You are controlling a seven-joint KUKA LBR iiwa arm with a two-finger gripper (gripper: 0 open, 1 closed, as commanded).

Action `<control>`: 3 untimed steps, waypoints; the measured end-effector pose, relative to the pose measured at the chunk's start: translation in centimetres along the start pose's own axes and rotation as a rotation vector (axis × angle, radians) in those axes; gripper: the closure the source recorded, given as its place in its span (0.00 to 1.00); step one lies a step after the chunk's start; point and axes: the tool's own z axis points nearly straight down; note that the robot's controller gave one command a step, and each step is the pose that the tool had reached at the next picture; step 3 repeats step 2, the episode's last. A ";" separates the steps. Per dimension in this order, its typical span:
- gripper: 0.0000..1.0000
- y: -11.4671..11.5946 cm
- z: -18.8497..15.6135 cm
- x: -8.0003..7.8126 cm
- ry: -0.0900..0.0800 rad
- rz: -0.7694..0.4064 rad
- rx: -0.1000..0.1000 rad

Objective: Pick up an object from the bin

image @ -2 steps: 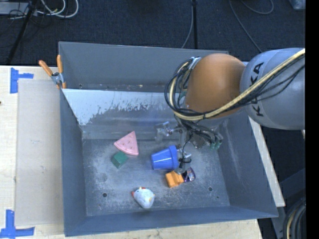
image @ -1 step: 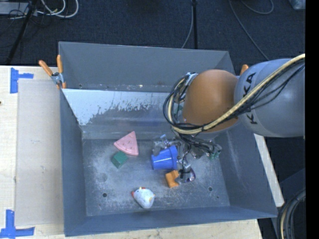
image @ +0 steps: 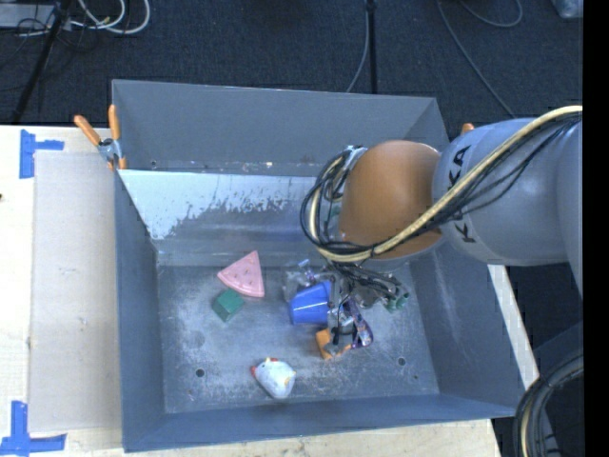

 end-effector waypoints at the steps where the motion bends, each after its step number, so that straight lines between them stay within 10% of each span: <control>1: 1.00 -1.7 4.5 -1.2 0.002 -0.408 -0.002; 3: 1.00 -1.7 4.5 -1.2 0.002 -0.407 -0.002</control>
Offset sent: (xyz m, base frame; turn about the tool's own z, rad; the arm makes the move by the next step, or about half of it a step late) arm 0.0000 0.0000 0.0000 0.0000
